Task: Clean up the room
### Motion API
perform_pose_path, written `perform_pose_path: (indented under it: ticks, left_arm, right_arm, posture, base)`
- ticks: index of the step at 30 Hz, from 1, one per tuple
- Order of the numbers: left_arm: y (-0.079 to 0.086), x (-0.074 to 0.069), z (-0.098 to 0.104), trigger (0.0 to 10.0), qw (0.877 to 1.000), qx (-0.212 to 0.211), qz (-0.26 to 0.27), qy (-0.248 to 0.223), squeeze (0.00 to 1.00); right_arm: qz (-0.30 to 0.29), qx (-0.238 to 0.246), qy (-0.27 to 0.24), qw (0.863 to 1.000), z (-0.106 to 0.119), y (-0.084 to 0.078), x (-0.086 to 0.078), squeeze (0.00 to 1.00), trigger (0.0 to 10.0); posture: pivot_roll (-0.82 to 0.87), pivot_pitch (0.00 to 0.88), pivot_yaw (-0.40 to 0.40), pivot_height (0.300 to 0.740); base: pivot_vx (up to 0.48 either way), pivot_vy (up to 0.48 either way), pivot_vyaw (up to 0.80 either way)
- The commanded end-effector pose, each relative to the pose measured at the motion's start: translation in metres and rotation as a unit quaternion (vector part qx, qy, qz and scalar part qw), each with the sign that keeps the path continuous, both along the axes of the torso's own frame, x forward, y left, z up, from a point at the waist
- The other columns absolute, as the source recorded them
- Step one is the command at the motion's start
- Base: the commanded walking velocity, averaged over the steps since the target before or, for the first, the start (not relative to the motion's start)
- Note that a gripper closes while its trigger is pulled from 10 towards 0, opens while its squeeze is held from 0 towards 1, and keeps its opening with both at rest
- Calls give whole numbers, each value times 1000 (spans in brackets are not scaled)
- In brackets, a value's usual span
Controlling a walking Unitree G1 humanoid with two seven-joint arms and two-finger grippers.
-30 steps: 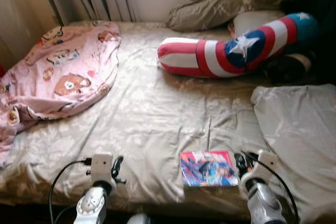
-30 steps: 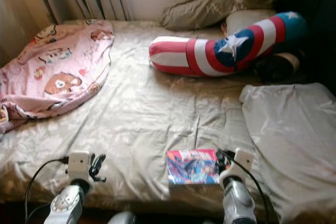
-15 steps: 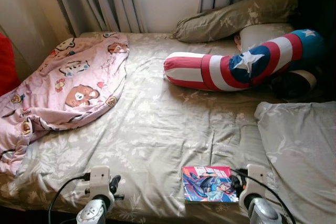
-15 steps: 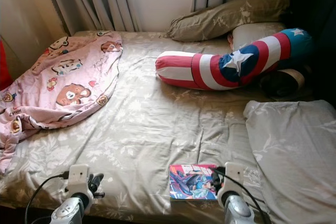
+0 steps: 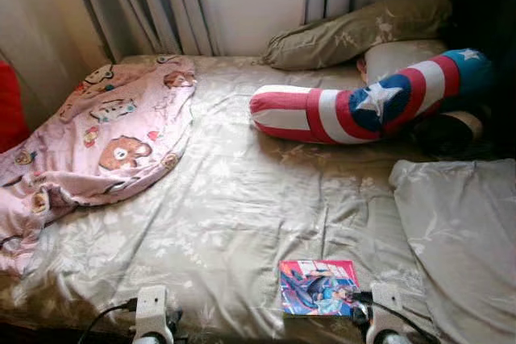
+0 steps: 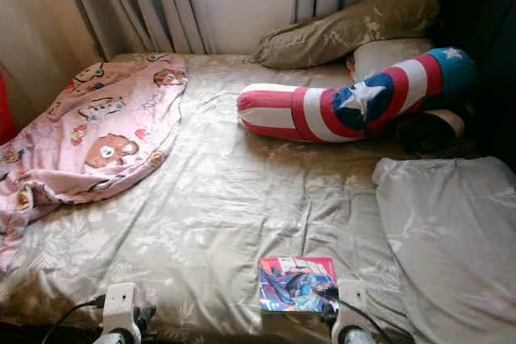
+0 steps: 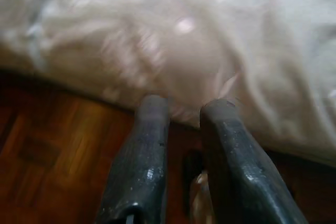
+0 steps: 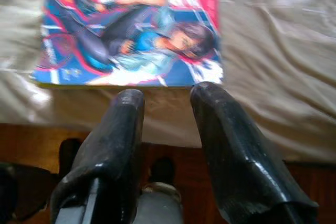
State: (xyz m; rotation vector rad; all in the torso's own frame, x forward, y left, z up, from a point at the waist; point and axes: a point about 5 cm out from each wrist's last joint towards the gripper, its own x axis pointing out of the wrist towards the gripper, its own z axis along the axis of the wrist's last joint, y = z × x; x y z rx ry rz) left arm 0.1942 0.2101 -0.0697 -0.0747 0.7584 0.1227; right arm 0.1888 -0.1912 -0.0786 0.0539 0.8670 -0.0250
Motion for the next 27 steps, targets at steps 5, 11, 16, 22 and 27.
perform_pose_path:
  ticks: [5,11,16,22,27]
  left_arm:
    - [10,-10,-4,10000,1000,13,2,28,0]
    - [13,-17,-8,10000,999,18,2,47,0]
    - [13,-20,-10,10000,998,18,2,57,0]
    - [17,-23,-10,10000,998,18,4,63,0]
    - [25,-27,-11,10000,997,20,7,70,0]
  right_arm:
    - [10,16,0,1000,1,7,3,0,10000]
    - [-6,18,-1,1000,0,8,3,0,10000]
    - [-10,18,4,1000,-1,10,1,0,10000]
    - [-3,18,9,1000,-2,13,-1,0,10000]
    - [-5,16,11,1000,-3,13,-1,0,10000]
  posture:
    - [26,0,66,740]
    - [18,0,73,740]
    - [21,0,75,740]
    - [20,0,78,740]
    - [25,0,74,740]
  base:
    - [0,0,160]
    - [0,99,0]
    - [0,317,0]
    - [0,456,0]
    - [0,480,0]
